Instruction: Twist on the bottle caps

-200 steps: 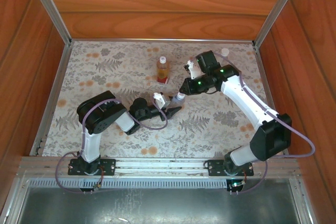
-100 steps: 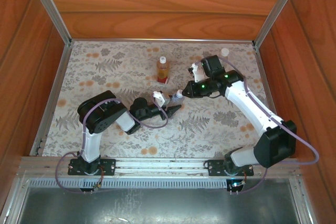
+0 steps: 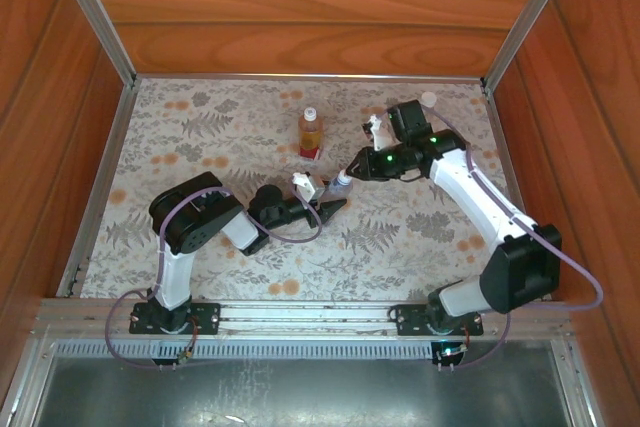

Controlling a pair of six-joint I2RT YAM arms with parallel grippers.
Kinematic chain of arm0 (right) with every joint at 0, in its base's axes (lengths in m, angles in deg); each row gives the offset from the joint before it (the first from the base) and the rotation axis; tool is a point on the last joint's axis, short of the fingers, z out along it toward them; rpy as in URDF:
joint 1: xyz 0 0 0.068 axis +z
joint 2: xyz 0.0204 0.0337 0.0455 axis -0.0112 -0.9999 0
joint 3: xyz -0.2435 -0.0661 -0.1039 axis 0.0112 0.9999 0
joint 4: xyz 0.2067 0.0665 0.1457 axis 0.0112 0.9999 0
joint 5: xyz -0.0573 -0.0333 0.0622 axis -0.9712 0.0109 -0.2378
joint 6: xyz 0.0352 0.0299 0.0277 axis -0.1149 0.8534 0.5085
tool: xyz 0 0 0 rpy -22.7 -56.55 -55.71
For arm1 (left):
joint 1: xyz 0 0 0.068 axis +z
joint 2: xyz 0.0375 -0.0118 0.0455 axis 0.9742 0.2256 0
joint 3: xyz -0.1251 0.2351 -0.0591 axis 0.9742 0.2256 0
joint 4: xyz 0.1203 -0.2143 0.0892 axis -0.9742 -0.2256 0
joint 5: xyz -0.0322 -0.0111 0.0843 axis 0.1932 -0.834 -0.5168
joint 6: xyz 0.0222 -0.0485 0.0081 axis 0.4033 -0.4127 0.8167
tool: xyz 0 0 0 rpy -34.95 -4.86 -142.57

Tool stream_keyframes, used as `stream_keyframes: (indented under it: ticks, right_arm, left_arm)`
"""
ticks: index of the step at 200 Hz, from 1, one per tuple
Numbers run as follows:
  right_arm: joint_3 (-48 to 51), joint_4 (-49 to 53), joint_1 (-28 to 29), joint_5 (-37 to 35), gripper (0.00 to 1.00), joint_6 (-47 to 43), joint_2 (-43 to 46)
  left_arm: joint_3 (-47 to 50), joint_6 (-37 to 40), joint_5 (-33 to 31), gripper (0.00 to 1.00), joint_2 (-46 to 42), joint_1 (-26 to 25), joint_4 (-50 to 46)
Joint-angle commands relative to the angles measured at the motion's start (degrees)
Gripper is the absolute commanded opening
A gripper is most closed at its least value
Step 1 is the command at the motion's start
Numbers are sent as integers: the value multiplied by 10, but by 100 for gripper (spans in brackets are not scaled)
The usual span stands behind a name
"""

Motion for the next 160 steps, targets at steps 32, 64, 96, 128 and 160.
stream_keyframes:
  ticks: [32,64,96,128,160]
  right_arm:
    - [12,4,-3,60,19,-15,-5]
    - [61,1,-3,87,18,-5,38]
    - [97,-28,-3,121,18,16,87]
    - [102,-48,-6,69,23,24,112]
    - [80,-64,-18,50,39,15,74]
  left_arm:
    - [4,0,3,57,12,-2,-31]
    - [2,-10,-9,56,14,-3,-32]
    - [-2,-9,-11,56,16,-3,-33]
    - [1,-3,-2,56,14,-2,-32]
    - [6,2,6,57,10,-2,-32]
